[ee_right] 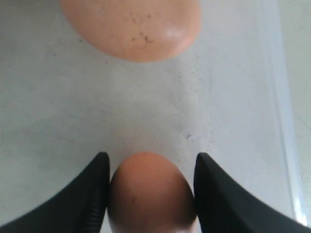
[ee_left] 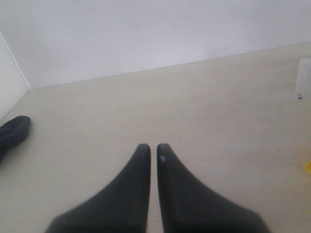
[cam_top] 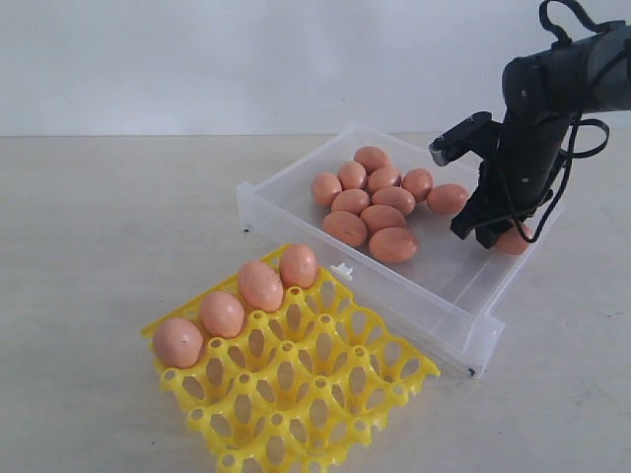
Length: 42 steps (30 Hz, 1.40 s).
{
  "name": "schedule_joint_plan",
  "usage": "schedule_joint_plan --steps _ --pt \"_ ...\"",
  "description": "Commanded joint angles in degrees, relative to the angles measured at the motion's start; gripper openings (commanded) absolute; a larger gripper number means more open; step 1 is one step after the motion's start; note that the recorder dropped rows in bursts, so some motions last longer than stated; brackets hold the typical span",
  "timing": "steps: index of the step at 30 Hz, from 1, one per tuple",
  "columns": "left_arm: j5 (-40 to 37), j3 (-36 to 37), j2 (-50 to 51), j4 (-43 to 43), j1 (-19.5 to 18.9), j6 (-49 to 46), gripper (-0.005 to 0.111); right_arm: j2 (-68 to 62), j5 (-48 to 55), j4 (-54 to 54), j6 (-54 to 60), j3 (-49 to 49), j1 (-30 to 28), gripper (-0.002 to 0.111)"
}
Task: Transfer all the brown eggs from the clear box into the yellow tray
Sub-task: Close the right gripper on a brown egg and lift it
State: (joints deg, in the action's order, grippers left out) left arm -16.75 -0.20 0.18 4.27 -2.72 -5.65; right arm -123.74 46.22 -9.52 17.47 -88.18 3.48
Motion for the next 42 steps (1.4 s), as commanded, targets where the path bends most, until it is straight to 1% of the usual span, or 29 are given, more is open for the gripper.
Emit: schedule_joint_plan --steps 1,4,7,13,16,19,20,21,23,26,28,31,32,36,38,39,40,42 --pt "-0.02 0.2 -0.18 0.07 -0.08 0.23 0.004 0.48 0.56 0.45 -1.08 -0.02 0.1 0.0" --pt "-0.02 0.2 -0.18 0.07 -0.08 0.23 0.004 1.84 -1.73 4.5 -1.08 -0.02 0.1 0.0" --pt "-0.02 0.2 -0.18 0.07 -0.08 0.23 0.004 4.66 -4.32 11.71 -0.02 -0.02 0.1 0.0" --pt "-0.02 0.2 -0.18 0.07 -0.08 0.23 0.004 9.27 -5.77 29.8 7.92 0.64 0.1 0.0" --pt "-0.02 0.2 -0.18 0.07 -0.08 0.23 0.004 11.43 -9.48 42.28 13.32 3.8 0.1 0.0" --pt "-0.02 0.2 -0.18 0.07 -0.08 0.23 0.004 15.12 -18.05 59.9 23.69 10.61 1.07 0.0" --pt "-0.02 0.2 -0.18 0.07 -0.08 0.23 0.004 17.11 -23.56 65.97 29.2 14.04 1.94 0.0" --pt "-0.02 0.2 -0.18 0.07 -0.08 0.23 0.004 18.5 -25.85 71.55 32.69 16.9 2.54 0.0" --pt "-0.02 0.2 -0.18 0.07 -0.08 0.23 0.004 21.95 -34.06 82.06 41.73 22.35 4.56 0.0" --pt "-0.02 0.2 -0.18 0.07 -0.08 0.23 0.004 25.68 -42.78 91.93 56.48 27.88 7.99 0.0" --pt "-0.02 0.2 -0.18 0.07 -0.08 0.23 0.004 27.19 -46.87 93.18 60.38 29.76 9.78 0.0" --pt "-0.02 0.2 -0.18 0.07 -0.08 0.23 0.004 27.93 -55.3 93.02 59.2 30.54 12.07 0.0" --pt "-0.02 0.2 -0.18 0.07 -0.08 0.23 0.004 27.93 -59.79 92.32 58.03 30.54 12.54 0.0" --pt "-0.02 0.2 -0.18 0.07 -0.08 0.23 0.004 27.93 -73.1 89.33 50.37 30.54 13.08 0.0" --pt "-0.02 0.2 -0.18 0.07 -0.08 0.23 0.004 27.93 -79.64 84.79 41.55 30.54 13.08 0.0" --pt "-0.02 0.2 -0.18 0.07 -0.08 0.23 0.004 27.93 -83.68 81.83 33.99 30.54 13.08 0.0" --pt "-0.02 0.2 -0.18 0.07 -0.08 0.23 0.004 27.93 -85.45 79.02 29.62 30.54 13.08 0.0" --pt "-0.02 0.2 -0.18 0.07 -0.08 0.23 0.004 27.93 -89.35 70.99 13.91 30.54 13.08 0.0"
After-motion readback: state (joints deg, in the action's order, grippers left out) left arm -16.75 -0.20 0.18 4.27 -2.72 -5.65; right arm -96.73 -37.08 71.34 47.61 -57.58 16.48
